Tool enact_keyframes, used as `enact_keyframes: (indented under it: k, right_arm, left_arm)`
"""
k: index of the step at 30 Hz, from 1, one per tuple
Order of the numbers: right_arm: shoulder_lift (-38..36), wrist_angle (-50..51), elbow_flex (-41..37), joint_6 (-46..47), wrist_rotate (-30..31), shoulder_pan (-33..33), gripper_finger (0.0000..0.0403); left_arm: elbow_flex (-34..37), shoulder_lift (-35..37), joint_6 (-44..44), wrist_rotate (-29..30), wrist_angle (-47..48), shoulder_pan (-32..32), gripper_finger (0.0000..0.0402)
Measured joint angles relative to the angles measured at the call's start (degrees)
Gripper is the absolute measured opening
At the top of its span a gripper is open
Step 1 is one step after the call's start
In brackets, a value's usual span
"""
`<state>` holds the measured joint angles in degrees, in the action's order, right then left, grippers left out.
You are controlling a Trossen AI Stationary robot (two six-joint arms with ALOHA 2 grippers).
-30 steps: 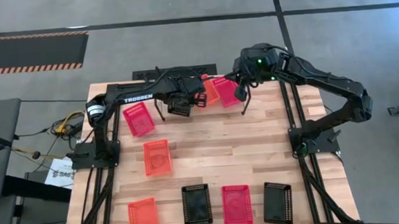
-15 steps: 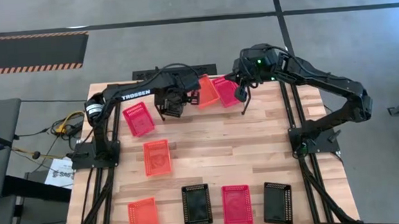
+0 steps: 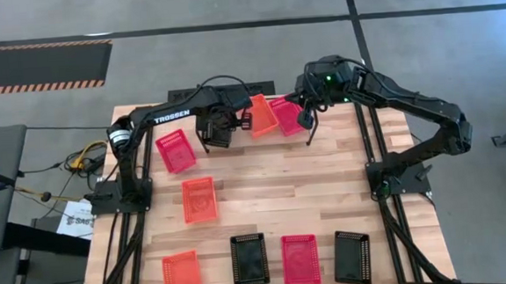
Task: Stack baskets on shelf by color
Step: Put the center black basket on the shelf
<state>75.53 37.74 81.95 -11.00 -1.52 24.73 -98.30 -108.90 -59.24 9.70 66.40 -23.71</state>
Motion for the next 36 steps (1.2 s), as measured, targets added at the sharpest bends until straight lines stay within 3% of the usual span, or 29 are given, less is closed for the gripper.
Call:
enact_keyframes:
  k: [30, 36]
  right_arm:
    - [0.00, -0.22, 0.00, 1.56, 0.04, -4.12, 0.0000]
    - [0.00, -0.22, 0.00, 1.57, 0.04, -4.11, 0.0000]
  left_arm:
    - [4.68, 0.07, 2.05, -7.02, -5.46, -1.67, 0.0000]
    - [4.69, 0.04, 3.73, -5.01, -7.61, -1.59, 0.0003]
